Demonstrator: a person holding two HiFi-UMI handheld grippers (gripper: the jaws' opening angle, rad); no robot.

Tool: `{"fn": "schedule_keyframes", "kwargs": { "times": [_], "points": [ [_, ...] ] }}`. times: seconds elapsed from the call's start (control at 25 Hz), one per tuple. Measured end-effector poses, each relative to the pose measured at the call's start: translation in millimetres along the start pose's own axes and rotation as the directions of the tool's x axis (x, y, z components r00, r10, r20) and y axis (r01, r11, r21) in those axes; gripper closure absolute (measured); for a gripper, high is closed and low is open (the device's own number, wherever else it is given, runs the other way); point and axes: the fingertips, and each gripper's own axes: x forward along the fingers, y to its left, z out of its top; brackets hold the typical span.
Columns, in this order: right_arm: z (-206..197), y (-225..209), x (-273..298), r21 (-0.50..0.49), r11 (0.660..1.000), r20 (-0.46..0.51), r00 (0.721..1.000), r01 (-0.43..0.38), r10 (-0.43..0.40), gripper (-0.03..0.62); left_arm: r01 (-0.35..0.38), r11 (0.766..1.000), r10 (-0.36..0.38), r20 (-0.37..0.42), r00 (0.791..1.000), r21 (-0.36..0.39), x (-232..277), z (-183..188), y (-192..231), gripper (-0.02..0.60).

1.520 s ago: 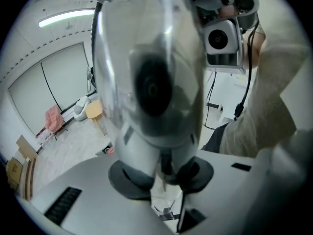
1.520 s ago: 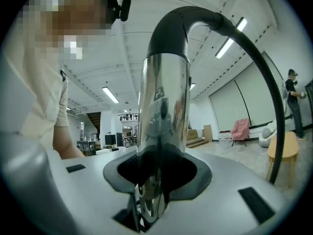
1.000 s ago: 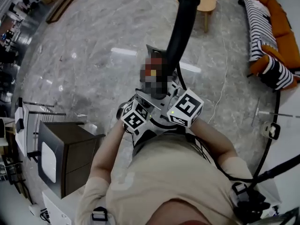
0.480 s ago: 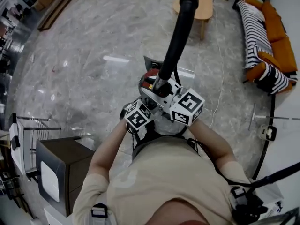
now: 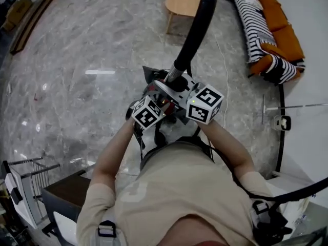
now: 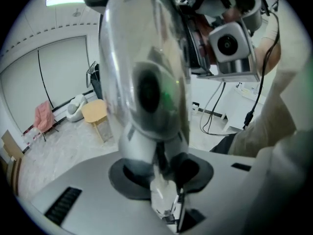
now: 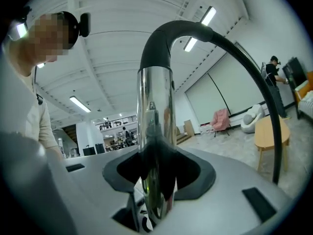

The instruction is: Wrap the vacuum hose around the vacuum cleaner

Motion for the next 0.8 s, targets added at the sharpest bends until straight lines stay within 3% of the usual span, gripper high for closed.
{"fn": "schedule_keyframes", "kwargs": {
  "times": [0.16, 0.36, 0.56, 0.72, 0.8],
  "points": [
    [-6, -5, -4, 0.026, 0.999, -0.033, 0.999, 0.041, -0.040, 0.444, -0.010, 1.000, 0.010, -0.023, 1.000, 0.011, -9, -6, 13, 0.473],
    [-24, -16, 26, 0.041, 0.999, -0.098, 0.995, 0.035, -0.030, 0.442, -0.016, 1.000, 0.016, -0.072, 0.997, -0.005, -13, -36, 38, 0.472],
    [-45, 2, 49, 0.090, 0.994, -0.210, 0.975, -0.057, 0.075, 0.442, -0.073, 0.992, 0.057, -0.146, 0.988, -0.107, -28, -70, 33, 0.472],
    [-51, -23, 52, 0.115, 0.985, -0.241, 0.958, -0.127, 0.152, 0.439, -0.111, 0.975, 0.072, -0.198, 0.978, -0.194, -5, -70, 47, 0.472],
    [-53, -35, 48, 0.162, 0.973, -0.253, 0.946, -0.167, 0.205, 0.359, -0.143, 0.956, 0.090, -0.208, 0.974, -0.257, 3, -72, 57, 0.472]
  ]
}}
